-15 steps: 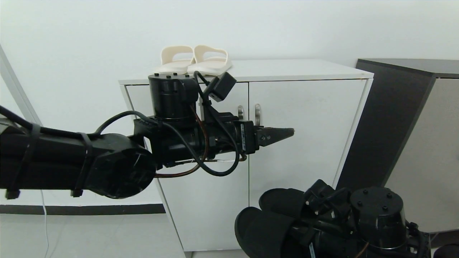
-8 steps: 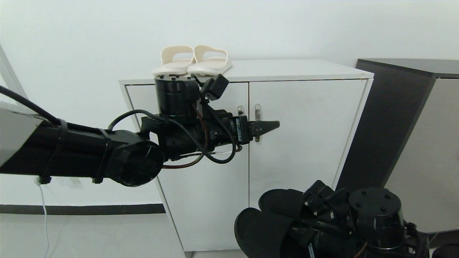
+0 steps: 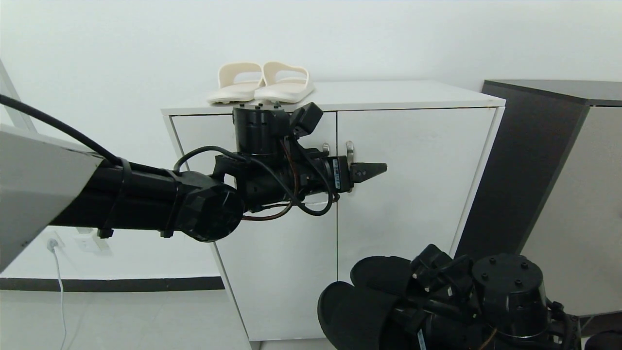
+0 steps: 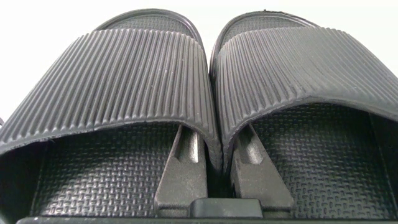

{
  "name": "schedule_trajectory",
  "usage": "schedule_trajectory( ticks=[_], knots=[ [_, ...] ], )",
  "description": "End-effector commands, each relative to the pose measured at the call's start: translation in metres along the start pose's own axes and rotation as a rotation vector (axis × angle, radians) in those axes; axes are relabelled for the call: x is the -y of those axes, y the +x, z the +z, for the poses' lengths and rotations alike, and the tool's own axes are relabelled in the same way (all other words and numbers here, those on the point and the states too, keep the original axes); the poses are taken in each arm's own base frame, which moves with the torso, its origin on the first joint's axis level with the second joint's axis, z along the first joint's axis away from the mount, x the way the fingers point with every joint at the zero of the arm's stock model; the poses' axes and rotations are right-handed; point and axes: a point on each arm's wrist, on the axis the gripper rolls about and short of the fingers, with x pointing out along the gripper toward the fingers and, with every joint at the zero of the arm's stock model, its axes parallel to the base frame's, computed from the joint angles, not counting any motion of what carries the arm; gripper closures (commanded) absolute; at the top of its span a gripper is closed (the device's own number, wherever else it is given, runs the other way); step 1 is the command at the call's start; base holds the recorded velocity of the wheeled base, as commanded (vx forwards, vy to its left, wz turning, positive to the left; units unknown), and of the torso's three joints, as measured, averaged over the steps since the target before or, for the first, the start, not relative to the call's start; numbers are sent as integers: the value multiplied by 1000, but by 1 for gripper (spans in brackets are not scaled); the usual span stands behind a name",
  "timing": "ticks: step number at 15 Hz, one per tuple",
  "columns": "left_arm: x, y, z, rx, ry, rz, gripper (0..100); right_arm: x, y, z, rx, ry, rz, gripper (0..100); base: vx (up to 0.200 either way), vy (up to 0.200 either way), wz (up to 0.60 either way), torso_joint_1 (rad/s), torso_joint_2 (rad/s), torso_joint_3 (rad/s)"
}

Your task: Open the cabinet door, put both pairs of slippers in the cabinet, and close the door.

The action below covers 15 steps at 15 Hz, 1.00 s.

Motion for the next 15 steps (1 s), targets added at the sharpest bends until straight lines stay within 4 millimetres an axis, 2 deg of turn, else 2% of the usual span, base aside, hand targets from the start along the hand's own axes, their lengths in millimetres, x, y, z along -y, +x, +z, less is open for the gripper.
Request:
schedule_trajectory(
  ticks=[1,2,3,10,15],
  knots=[
    [0,2,1,4,2,0,0,0,0,-1,-2,0,1,100,0,0,0,0,0,0],
    [0,2,1,4,2,0,0,0,0,0,-1,0,2,100,0,0,0,0,0,0],
    [0,2,1,3,1,1,100,0,0,-1,-3,0,4,100,0,0,0,0,0,0],
    [1,-1,-1,-2,-16,0,100,-2,-1,-4,-20,-14,40,100,0,0,0,0,0,0],
    [24,-30,-9,-3,-6,-38,100,-11,-15,-9,-33,-58,154,100,0,0,0,0,0,0]
  ],
)
